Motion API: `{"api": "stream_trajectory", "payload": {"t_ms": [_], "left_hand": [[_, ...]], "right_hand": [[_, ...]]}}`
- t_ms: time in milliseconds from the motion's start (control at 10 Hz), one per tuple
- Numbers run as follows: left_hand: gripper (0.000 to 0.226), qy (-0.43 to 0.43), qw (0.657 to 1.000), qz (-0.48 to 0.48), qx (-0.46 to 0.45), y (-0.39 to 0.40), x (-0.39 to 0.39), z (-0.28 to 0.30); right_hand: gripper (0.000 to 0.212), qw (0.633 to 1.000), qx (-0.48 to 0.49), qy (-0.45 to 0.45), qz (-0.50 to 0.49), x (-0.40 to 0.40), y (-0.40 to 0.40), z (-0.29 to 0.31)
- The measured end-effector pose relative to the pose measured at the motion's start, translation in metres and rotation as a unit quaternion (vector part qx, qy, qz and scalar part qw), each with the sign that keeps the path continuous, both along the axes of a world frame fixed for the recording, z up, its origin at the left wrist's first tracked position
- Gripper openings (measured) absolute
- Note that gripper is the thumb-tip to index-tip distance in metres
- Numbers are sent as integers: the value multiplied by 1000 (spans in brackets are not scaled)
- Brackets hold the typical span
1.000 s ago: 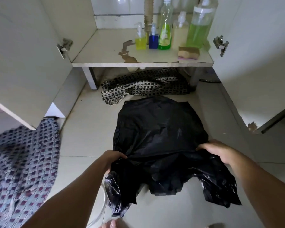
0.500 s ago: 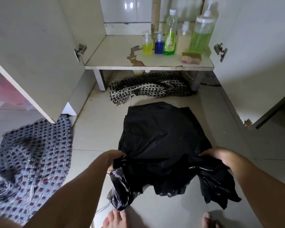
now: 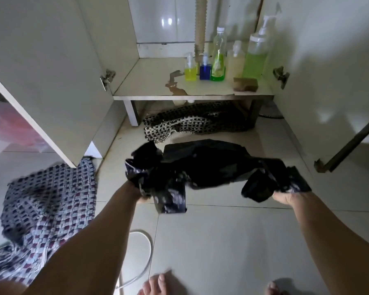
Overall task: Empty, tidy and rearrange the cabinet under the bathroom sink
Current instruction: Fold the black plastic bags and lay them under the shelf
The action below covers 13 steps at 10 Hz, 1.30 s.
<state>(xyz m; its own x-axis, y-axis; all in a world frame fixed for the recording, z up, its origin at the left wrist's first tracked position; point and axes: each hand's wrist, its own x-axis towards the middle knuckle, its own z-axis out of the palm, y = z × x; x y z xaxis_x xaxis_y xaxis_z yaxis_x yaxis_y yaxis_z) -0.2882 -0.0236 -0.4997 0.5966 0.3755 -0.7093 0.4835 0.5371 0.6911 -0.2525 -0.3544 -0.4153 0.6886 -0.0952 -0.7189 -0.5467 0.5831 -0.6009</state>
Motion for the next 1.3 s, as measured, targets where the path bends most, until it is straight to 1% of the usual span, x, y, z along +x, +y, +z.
{"api": "stream_trajectory", "payload": {"t_ms": [100,200,300,400,500,600,700,800,900,1000,1100,1200,1300], "left_hand": [[24,-6,991,57,-119,14,40,2],[26,7,976,102,-194,17,76,0],[43,15,972,96,-214,1,107,8],[56,-3,980,47,-193,2,136,5],[72,30,998,-58,6,12,152,-8],[61,39,967,19,251,20,155,-42],[68,0,949,-79,307,22,147,-84],[86,15,943,-177,281,23,148,-115],[89,68,941,-146,296,23,156,-134],[63,117,922,-143,339,19,155,-139],[50,148,891,-169,394,19,139,-140],[45,174,870,-216,408,20,112,-145],[44,206,839,-274,423,13,81,-147]], "right_hand": [[21,986,137,-29,-87,109,-36,-122],[30,988,130,17,-85,139,-26,-129],[35,986,156,3,-53,158,-1,-110],[55,996,83,-5,-21,170,6,-111],[56,994,-38,-6,107,185,-2,-128],[42,961,-233,-34,146,196,-14,-152],[71,871,-459,-103,141,204,-32,-186],[84,841,-483,-103,220,208,-36,-215],[75,845,-475,-74,236,210,-27,-233],[53,842,-490,-62,216,203,-24,-238],[38,830,-505,-80,223,186,-30,-230],[36,818,-517,-66,242,163,-39,-222],[41,809,-521,-21,272,135,-52,-222]]}}
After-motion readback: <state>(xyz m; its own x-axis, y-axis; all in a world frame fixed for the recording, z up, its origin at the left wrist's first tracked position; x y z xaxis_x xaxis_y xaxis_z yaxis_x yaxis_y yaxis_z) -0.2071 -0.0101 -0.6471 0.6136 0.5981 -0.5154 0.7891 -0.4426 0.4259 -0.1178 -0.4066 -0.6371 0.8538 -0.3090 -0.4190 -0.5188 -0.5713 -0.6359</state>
